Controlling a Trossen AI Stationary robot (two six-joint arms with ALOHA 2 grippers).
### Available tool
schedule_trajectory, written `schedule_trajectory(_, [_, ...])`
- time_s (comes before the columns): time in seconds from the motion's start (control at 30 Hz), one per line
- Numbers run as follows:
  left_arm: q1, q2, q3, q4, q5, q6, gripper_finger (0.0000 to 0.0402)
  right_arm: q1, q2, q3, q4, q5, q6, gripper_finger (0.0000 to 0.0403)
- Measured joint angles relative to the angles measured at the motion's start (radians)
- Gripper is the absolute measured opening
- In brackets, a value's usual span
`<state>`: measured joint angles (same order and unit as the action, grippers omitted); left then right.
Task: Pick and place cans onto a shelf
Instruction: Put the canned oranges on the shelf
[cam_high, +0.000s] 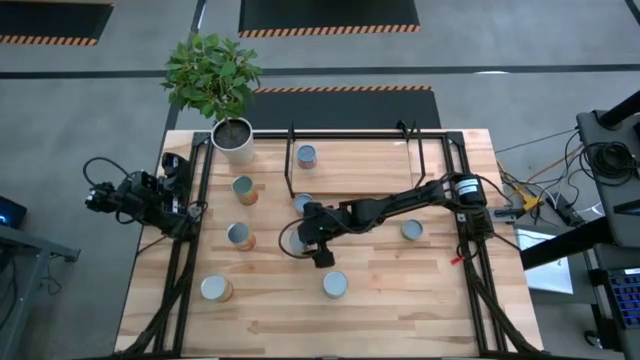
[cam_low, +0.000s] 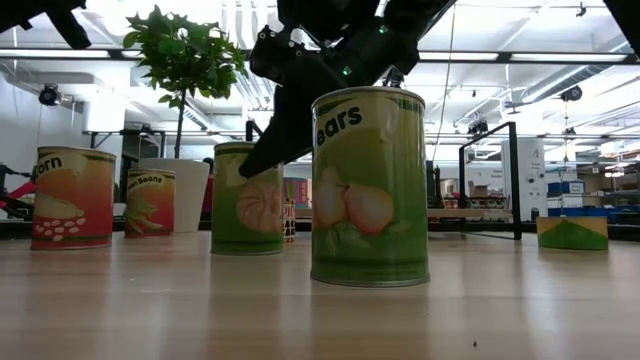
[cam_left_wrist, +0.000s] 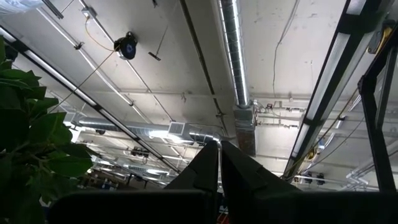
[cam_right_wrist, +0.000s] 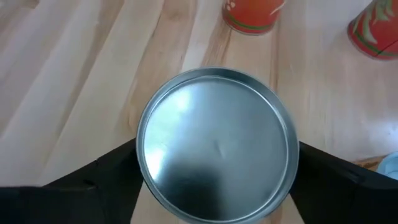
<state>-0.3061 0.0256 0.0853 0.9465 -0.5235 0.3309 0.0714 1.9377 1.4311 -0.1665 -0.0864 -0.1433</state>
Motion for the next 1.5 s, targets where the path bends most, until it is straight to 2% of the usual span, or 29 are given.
schedule_trajectory(0.07, [0.000,0.000,0.000,0.000,0.000,0.000,0.0000,0.000,0.000,0.000,0.000,0.000,0.021,0.0292])
schedule_trajectory(0.23, [0.000,0.000,0.000,0.000,0.000,0.000,0.0000,0.000,-0.010,0.001,-0.013,0.000,0.085,0.0292])
schedule_trajectory(0.5, [0.000,0.000,0.000,-0.002,0.000,-0.005,0.0000,0.000,-0.136,0.005,-0.072,0.023,0.220,0.0316])
schedule_trajectory(0.6, [0.000,0.000,0.000,-0.004,0.002,-0.011,0.0000,-0.002,-0.209,0.005,-0.161,0.133,0.267,0.0312])
schedule_trajectory(0.77, [0.000,0.000,0.000,-0.005,0.002,-0.011,0.0000,-0.056,-0.345,0.005,-0.358,0.427,0.430,0.0310])
schedule_trajectory(0.87, [0.000,0.000,0.000,-0.005,0.003,-0.011,0.0000,-0.120,-0.401,-0.007,-0.455,0.527,0.491,0.0313])
schedule_trajectory(0.93, [0.000,0.000,0.000,-0.004,0.003,-0.011,0.0000,-0.174,-0.429,-0.031,-0.479,0.551,0.495,0.0315])
schedule_trajectory(1.1, [0.000,0.000,0.000,-0.004,0.003,-0.011,0.0000,-0.326,-0.455,-0.128,-0.411,0.543,0.433,0.0312])
schedule_trajectory(1.23, [0.000,0.000,0.000,-0.004,0.003,-0.011,0.0000,-0.438,-0.457,-0.201,-0.314,0.440,0.338,0.0313])
schedule_trajectory(1.5, [0.000,0.000,0.000,-0.004,0.003,-0.011,0.0000,-0.632,-0.458,-0.309,-0.144,0.245,0.264,0.0313])
